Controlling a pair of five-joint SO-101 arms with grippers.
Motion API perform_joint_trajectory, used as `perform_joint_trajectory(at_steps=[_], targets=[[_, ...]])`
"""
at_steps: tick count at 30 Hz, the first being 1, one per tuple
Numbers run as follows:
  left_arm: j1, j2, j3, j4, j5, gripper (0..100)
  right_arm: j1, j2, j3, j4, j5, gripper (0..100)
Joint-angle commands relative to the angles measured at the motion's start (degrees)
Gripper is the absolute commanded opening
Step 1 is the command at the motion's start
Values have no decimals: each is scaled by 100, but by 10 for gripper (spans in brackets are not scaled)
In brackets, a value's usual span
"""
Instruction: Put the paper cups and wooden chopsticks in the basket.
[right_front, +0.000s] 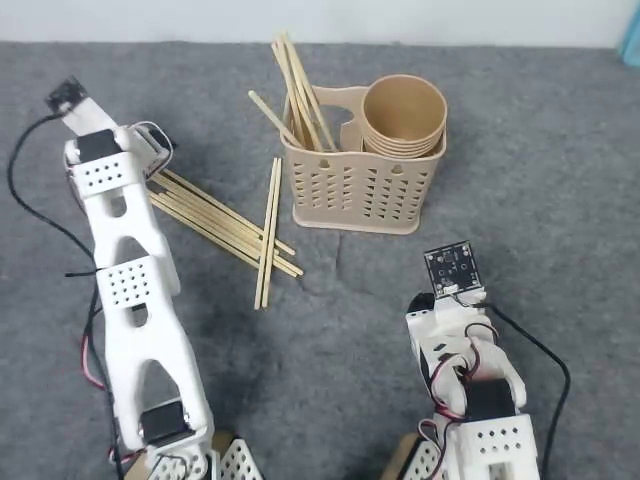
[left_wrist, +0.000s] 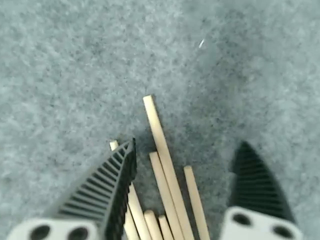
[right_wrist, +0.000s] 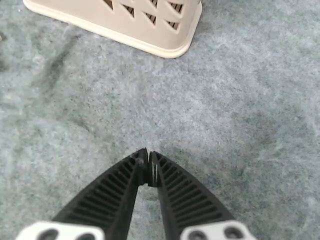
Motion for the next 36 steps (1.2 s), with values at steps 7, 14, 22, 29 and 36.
perform_joint_trajectory(at_steps=[7, 14, 22, 29, 36], targets=[[-35, -185, -119, -35, 88, 15, 40, -57, 114, -4, -9, 9], [-79, -730, -497, 993, 70, 11, 40, -57, 114, 4, -9, 9], [-369, -1468, -479, 1231, 62, 11, 40, -57, 114, 4, -9, 9], [-738, -1679, -462, 1248, 62, 11, 40, -57, 114, -4, -9, 9], [-1029, -2163, -259, 1275, 62, 11, 40, -57, 114, -13, -9, 9]])
